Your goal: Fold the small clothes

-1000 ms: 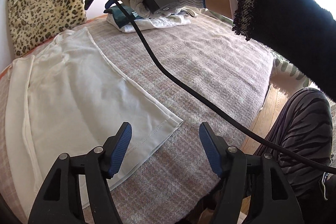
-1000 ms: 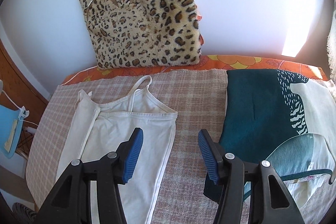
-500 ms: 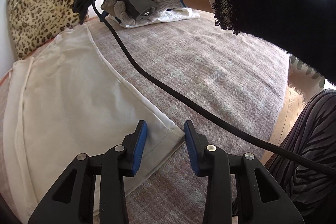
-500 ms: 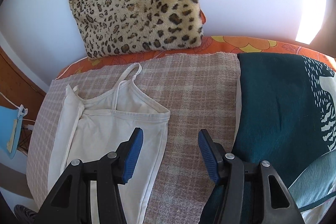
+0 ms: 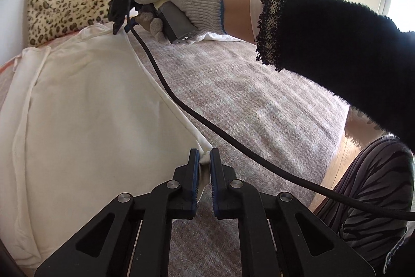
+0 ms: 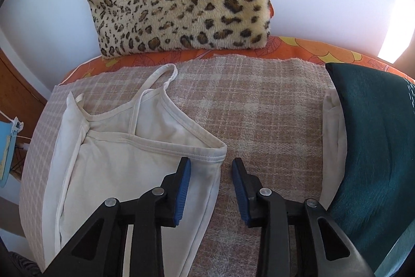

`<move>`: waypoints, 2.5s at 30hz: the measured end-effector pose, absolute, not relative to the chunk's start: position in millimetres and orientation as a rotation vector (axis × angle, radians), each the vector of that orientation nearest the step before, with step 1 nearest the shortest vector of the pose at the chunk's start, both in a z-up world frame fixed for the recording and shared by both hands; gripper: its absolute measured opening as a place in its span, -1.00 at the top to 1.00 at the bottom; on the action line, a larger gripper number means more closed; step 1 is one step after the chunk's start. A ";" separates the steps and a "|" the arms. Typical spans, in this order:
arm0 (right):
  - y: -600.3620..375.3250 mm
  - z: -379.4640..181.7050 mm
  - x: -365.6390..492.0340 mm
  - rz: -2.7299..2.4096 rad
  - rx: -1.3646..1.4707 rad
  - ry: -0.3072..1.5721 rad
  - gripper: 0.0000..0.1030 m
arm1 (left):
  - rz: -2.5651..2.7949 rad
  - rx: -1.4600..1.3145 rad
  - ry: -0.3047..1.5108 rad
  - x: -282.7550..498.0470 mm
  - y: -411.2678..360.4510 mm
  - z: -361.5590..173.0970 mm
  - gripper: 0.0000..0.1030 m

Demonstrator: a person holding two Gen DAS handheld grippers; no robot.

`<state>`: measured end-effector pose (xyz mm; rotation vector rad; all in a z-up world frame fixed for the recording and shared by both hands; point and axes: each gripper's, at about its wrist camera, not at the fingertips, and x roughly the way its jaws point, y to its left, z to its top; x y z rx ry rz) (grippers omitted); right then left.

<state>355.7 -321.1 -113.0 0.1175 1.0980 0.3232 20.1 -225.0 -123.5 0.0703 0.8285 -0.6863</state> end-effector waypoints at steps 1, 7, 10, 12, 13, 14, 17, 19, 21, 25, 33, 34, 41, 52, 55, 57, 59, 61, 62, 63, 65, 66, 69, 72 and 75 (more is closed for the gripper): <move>-319.7 -112.2 355.5 0.319 0.113 1.097 0.68 | -0.684 0.051 0.829 21.1 -222.8 -123.0 0.87; -309.0 -99.0 352.1 0.306 0.074 1.090 0.90 | -0.661 -0.079 0.808 20.7 -206.8 -113.9 0.87; -303.9 -89.2 351.1 0.292 0.054 1.083 0.91 | -0.654 -0.117 0.794 19.1 -199.8 -109.4 0.87; -299.4 -82.4 350.1 0.287 0.040 1.077 0.92 | -0.645 -0.142 0.782 18.2 -194.0 -106.8 0.87; -296.3 -79.1 349.5 0.282 0.028 1.075 0.92 | -0.639 -0.151 0.776 18.1 -191.1 -105.4 0.87; -292.5 -76.1 349.0 0.275 0.015 1.073 0.92 | -0.633 -0.158 0.770 17.9 -188.5 -104.1 0.87; -283.2 -66.5 348.9 0.267 -0.005 1.069 0.93 | -0.620 -0.183 0.755 15.4 -178.8 -101.3 0.87; -276.4 -60.4 349.0 0.261 -0.011 1.066 0.93 | -0.609 -0.206 0.747 13.7 -171.6 -100.5 0.87; -268.0 -53.8 349.2 0.257 -0.022 1.065 0.93 | -0.600 -0.225 0.740 9.2 -163.7 -100.1 0.87; -244.2 -40.9 349.3 0.267 -0.055 1.056 0.94 | -0.576 -0.259 0.726 3.4 -147.4 -97.3 0.87; -187.3 -33.8 351.6 0.284 -0.120 1.062 0.94 | -0.507 -0.321 0.712 -5.1 -112.4 -99.8 0.87; -180.2 -35.0 351.7 0.285 -0.129 1.064 0.94 | -0.499 -0.327 0.712 -4.8 -109.1 -100.6 0.87; -141.1 -47.9 356.2 0.283 -0.181 1.090 0.94 | -0.453 -0.371 0.712 -6.3 -90.6 -104.8 0.88; -100.6 -84.9 352.0 0.278 -0.269 1.123 0.94 | -0.415 -0.405 0.765 -2.3 -78.4 -124.1 0.88; -95.6 -93.2 351.2 0.270 -0.280 1.129 0.93 | -0.409 -0.394 0.780 -1.1 -78.4 -126.3 0.87; -93.2 -96.2 351.4 0.278 -0.284 1.132 0.86 | -0.399 -0.390 0.790 -0.6 -78.2 -127.3 0.85; -92.8 -96.7 350.7 0.290 -0.286 1.129 0.72 | -0.396 -0.399 0.818 1.1 -77.8 -128.5 0.80; -95.9 -93.3 349.9 0.293 -0.265 1.119 0.37 | -0.383 -0.398 0.833 -0.2 -76.1 -127.5 0.78; -99.1 -90.1 348.7 0.306 -0.236 1.115 0.25 | -0.386 -0.398 0.837 -1.4 -75.2 -126.1 0.78; -102.0 -86.8 347.6 0.319 -0.205 1.112 0.24 | -0.392 -0.398 0.836 -3.6 -74.2 -124.4 0.78; -109.2 -77.7 343.3 0.336 -0.162 1.095 0.24 | -0.404 -0.391 0.836 -9.2 -72.2 -118.6 0.78; -113.0 -73.0 340.9 0.337 -0.153 1.088 0.24 | -0.415 -0.388 0.832 -12.7 -70.9 -114.8 0.78; -129.8 -57.3 327.3 0.351 -0.103 1.071 0.24 | -0.430 -0.350 0.803 -24.9 -62.8 -101.2 0.57; -153.5 -43.8 303.0 0.359 -0.041 1.064 0.23 | -0.392 -0.291 0.770 -31.3 -45.1 -88.7 0.27; -179.6 -37.3 267.7 0.373 -0.005 1.069 0.23 | -0.358 -0.261 0.802 -24.1 -21.7 -87.0 0.27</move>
